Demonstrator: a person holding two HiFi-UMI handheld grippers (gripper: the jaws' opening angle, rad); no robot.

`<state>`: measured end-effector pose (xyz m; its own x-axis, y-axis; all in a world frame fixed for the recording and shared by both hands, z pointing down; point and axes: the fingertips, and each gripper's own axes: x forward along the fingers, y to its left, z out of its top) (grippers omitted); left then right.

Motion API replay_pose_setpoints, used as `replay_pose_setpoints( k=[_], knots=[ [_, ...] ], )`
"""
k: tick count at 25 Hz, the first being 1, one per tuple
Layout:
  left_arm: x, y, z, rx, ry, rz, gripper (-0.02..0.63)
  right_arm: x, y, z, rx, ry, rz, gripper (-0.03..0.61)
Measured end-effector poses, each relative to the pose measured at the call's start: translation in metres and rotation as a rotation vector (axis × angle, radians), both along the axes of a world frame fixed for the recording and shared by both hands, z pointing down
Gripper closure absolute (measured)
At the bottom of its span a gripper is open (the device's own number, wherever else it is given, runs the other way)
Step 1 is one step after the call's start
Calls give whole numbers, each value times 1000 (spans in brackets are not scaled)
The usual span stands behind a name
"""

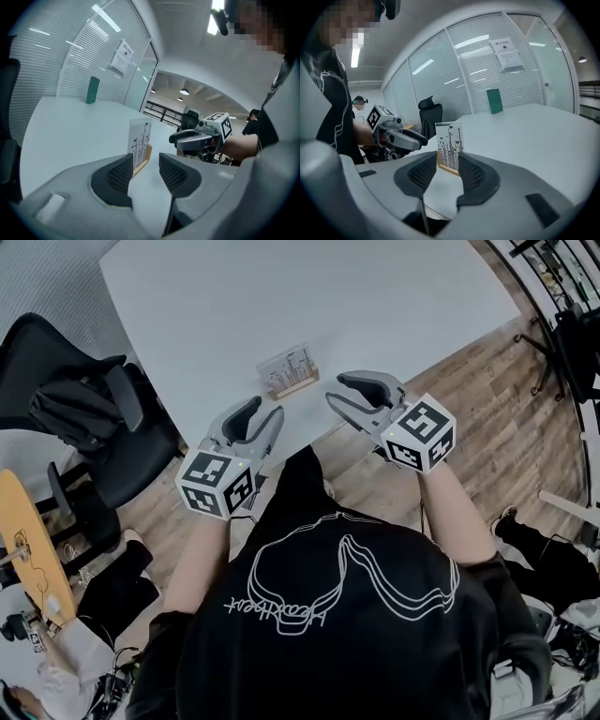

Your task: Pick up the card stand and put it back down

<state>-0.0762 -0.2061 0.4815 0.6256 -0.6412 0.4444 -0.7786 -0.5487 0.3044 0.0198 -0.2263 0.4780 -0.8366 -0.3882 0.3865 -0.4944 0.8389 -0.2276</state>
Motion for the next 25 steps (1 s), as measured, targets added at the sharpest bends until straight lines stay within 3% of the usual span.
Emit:
replay_pose_setpoints(
  k=[6, 17, 25],
  knots=[
    [-7, -11, 31, -31, -73, 10, 451, -13, -21, 19, 32, 74, -65, 408],
    [-7, -30, 54, -78, -90, 34, 451, -23, -43, 59, 13, 173, -117, 399],
    [-4, -35, 63, -85, -107, 36, 451, -28, -48, 67, 8, 177, -128, 400]
  ],
)
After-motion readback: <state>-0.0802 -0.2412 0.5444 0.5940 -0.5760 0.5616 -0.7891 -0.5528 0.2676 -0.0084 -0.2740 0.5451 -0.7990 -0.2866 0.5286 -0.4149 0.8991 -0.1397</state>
